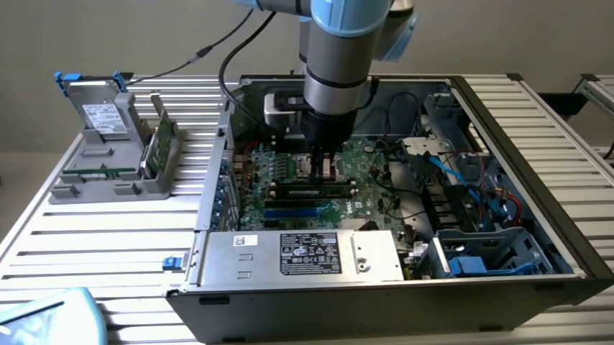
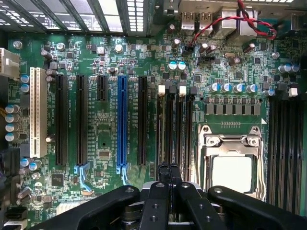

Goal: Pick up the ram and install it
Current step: 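Press down the ram until it locks into place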

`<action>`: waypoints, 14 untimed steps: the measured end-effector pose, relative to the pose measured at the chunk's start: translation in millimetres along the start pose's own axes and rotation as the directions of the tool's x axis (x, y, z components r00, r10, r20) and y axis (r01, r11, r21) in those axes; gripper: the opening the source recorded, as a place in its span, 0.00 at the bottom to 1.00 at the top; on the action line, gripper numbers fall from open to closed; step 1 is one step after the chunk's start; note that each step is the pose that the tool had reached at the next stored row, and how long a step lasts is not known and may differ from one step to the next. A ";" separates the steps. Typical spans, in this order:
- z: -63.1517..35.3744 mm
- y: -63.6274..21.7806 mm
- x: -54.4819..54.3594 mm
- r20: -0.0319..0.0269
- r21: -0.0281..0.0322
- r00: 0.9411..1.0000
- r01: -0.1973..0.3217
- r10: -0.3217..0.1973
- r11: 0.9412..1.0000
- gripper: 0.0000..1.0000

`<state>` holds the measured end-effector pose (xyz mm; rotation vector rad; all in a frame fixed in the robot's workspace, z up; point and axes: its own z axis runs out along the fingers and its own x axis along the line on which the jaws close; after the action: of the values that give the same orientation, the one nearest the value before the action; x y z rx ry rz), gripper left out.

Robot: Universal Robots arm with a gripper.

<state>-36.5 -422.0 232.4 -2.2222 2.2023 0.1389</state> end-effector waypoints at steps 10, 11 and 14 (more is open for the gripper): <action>3.2 1.5 0.2 0.001 0.000 1.000 0.000 0.000 1.000 0.11; 3.5 1.5 0.2 0.001 0.000 1.000 0.000 0.000 1.000 0.11; 4.3 1.7 0.3 0.001 0.000 1.000 0.000 0.000 1.000 0.11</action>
<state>-38.5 -422.1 228.2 -2.2218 2.2017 0.1400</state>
